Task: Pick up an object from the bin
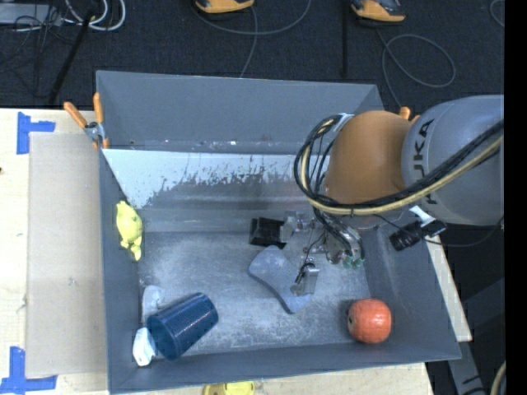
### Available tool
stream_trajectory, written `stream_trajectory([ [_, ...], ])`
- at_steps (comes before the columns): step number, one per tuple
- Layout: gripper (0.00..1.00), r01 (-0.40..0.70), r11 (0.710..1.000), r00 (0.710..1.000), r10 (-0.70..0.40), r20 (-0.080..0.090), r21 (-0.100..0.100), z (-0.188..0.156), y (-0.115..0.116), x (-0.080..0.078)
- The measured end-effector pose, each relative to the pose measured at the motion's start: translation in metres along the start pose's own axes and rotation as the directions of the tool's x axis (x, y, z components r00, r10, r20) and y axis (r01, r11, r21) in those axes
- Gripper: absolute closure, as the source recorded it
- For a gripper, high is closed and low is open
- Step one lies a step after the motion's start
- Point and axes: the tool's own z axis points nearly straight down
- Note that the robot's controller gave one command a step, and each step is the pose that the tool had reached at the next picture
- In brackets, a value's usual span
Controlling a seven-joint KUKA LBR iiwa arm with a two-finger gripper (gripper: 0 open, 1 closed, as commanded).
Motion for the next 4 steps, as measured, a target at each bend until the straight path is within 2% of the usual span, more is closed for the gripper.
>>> stream_trajectory([
  [1,0.00,0.000,1.000,1.000,0.000,0.007,0.000,-0.004,0.000,-0.002],
  [2,0.00,-0.081,0.997,0.997,0.081,0.011,-0.001,0.056,-0.009,0.032],
  [3,0.00,-0.213,0.977,0.977,0.213,0.005,-0.002,0.049,-0.013,0.042],
  [4,0.00,-0.260,0.966,0.966,0.260,0.011,-0.003,0.017,-0.013,0.041],
])
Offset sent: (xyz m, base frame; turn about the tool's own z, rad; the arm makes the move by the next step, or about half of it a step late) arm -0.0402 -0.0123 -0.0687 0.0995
